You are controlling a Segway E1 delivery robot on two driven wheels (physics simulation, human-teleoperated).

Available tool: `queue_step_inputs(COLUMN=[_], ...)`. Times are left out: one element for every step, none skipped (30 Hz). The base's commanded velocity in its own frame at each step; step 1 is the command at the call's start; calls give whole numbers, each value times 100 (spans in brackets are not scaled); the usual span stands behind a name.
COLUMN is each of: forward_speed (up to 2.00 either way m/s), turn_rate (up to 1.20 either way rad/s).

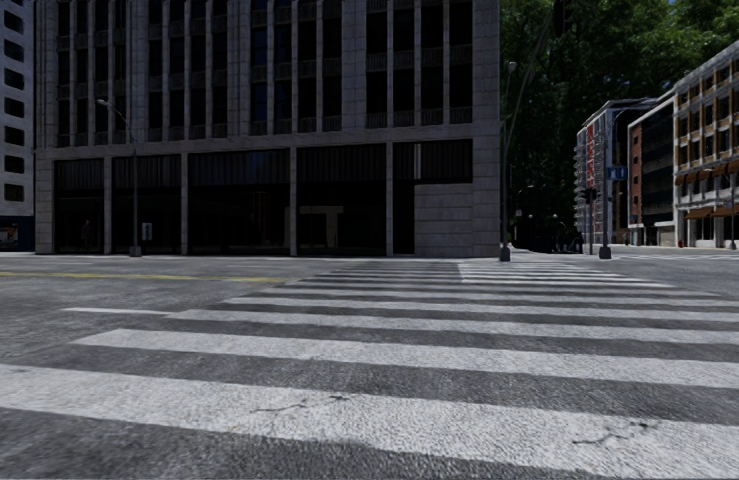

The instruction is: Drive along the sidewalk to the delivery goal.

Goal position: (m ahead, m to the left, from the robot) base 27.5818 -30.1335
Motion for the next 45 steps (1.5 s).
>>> queue_step_inputs(forward_speed=[200, 200, 200, 200, 200, 200, 200, 200, 200, 200, 200, 200, 200, 200, 200, 200, 200, 200, 200, 200, 200, 200, 200, 200, 200, 200, 200, 200, 200, 200, 200, 200, 200, 200, 200, 200, 200, 200, 200, 200, 200, 200, 200, 200, 200], turn_rate=[0, 0, 0, 0, 0, 0, -5, -54, -79, -97, -108, -112, -113, -115, -115, -115, -18, -1, 0, 0, 0, 0, 0, 0, 0, 0, 0, 0, 0, 0, 0, 0, 0, 0, 0, 0, 0, 0, 0, 0, 0, 0, -44, -66, -76])
